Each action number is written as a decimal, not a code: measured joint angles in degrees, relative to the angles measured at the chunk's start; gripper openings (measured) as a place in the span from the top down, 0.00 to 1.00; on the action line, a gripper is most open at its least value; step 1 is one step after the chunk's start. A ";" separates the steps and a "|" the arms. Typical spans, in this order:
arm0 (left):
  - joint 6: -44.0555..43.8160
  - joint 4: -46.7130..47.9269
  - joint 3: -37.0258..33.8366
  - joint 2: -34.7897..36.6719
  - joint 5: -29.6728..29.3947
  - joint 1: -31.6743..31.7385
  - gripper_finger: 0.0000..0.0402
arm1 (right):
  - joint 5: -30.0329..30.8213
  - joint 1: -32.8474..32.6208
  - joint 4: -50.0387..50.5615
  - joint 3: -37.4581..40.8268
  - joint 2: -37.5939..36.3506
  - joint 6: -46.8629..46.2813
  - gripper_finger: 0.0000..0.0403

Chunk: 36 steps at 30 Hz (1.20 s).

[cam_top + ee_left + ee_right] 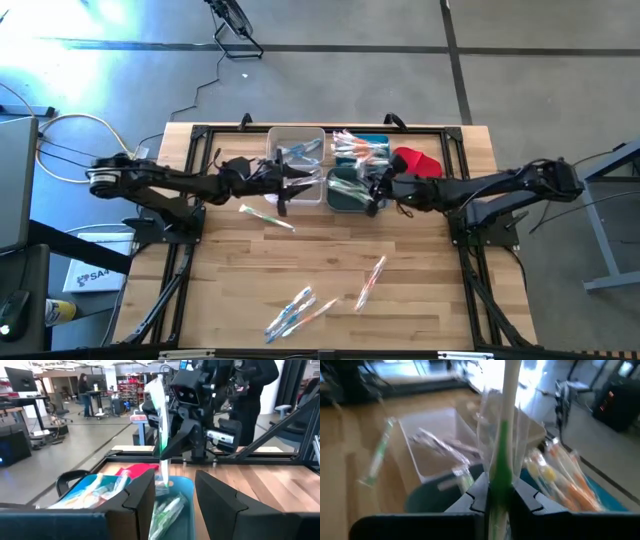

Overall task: Pick & Place Toothbrushes
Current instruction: Put the green toothbrush into the green bin

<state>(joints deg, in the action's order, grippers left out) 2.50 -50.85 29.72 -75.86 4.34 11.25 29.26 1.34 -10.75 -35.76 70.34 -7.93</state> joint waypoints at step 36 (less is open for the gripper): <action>-4.39 0.53 -9.45 9.45 1.62 -0.04 0.66 | -8.88 7.93 46.32 -30.41 25.36 -6.07 0.92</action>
<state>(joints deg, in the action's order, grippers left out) -1.89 -50.32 20.27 -66.41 5.96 11.20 20.38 9.28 35.57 -66.17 95.70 -14.00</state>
